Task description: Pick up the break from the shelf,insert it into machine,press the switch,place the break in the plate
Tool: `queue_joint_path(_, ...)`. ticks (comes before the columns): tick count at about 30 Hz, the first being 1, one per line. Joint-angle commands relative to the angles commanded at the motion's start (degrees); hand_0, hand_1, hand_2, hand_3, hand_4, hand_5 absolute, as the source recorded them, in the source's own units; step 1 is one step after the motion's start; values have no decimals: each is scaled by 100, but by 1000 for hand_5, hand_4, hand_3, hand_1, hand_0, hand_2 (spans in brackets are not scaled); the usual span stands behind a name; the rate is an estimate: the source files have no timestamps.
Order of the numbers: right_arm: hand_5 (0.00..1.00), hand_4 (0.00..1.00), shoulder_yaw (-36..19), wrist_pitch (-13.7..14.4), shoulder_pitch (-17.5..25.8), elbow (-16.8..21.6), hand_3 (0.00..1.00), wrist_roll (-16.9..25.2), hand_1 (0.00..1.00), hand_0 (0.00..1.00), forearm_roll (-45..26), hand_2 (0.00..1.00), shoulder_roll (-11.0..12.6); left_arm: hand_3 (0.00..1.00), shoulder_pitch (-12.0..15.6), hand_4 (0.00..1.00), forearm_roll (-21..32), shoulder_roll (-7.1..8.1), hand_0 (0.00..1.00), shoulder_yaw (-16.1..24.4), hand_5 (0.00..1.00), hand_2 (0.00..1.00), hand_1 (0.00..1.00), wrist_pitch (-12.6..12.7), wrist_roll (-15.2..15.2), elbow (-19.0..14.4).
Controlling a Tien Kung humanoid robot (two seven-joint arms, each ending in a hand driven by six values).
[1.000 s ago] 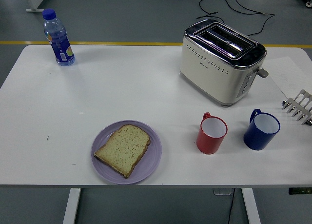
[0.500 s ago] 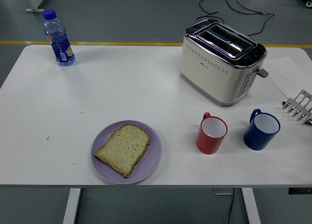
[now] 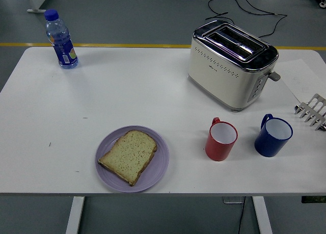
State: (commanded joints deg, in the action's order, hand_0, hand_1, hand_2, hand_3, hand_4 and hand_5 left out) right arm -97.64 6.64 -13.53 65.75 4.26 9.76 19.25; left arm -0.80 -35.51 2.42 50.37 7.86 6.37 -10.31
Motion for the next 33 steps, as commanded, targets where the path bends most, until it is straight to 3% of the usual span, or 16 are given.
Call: queue_joint_path(33,233,402,-169,-100,185,-358,633,73,692,747,31,709,-116,726,14,470,-181,-1,691,120,998,717,666,-9,48,0)
